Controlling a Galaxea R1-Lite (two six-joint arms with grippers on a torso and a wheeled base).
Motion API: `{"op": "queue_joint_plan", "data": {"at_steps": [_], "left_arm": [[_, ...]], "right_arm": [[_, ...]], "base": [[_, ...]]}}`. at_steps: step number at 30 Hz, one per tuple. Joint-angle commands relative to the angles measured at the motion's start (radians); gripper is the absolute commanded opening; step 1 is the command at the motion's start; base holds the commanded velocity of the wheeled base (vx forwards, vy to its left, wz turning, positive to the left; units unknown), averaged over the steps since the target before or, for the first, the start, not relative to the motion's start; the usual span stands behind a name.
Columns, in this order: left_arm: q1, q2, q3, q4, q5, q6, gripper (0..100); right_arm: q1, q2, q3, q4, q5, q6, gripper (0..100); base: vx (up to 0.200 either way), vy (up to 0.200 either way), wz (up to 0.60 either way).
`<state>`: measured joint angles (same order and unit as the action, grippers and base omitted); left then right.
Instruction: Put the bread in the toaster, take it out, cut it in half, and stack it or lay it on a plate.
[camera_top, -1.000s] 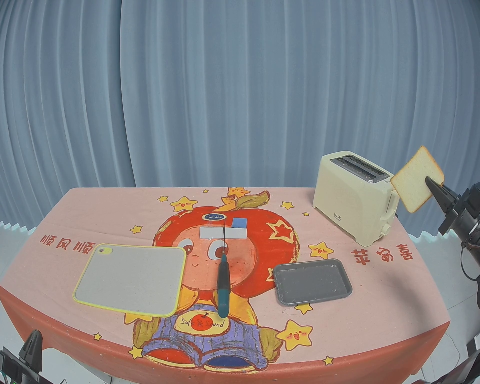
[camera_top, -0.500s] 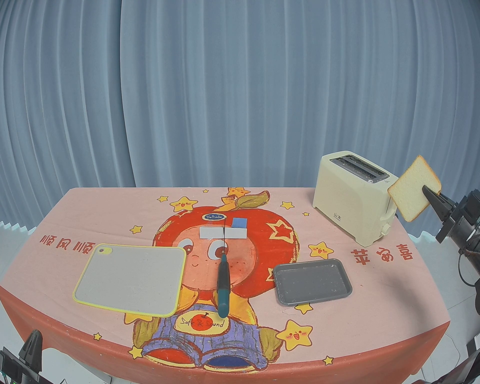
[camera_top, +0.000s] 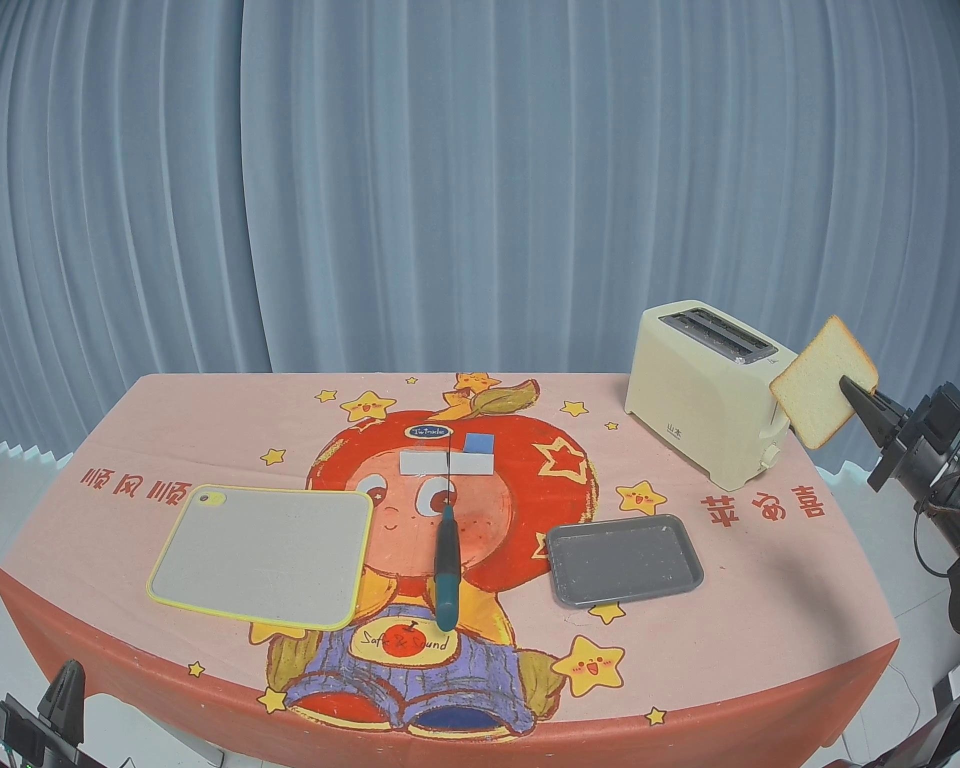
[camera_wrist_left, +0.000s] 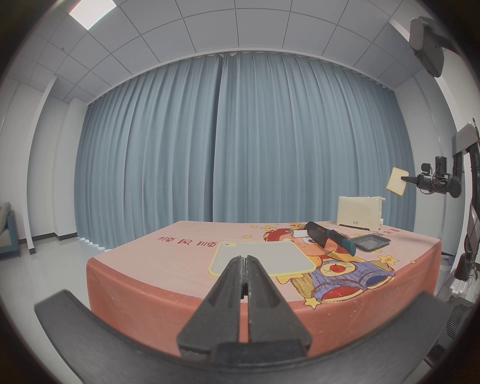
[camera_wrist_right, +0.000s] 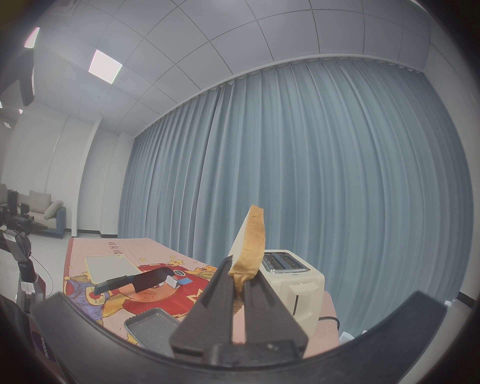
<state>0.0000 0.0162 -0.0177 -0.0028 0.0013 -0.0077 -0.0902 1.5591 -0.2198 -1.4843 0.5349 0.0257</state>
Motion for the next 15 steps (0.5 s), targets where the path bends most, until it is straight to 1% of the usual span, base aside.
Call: {"op": "queue_joint_plan", "data": {"at_steps": [1,5,8,15], "left_arm": [[0.0,-0.016,0.018,0.0,0.0,0.002,0],[0.0,-0.016,0.018,0.0,0.0,0.0,0],[0.0,-0.016,0.018,0.0,0.0,0.0,0],[0.0,-0.016,0.018,0.0,0.0,-0.002,0]], "right_arm": [[-0.002,0.002,0.0,-0.001,0.0,0.0,0],[0.0,0.01,0.008,-0.002,0.0,-0.001,0],[0.003,0.012,0.01,-0.001,0.0,-0.001,0],[0.007,0.025,0.019,-0.002,0.0,-0.023,0]], "base": [[-0.2,0.0,0.0],[-0.2,0.0,0.0],[0.0,0.0,0.0],[0.0,0.0,0.0]]}}
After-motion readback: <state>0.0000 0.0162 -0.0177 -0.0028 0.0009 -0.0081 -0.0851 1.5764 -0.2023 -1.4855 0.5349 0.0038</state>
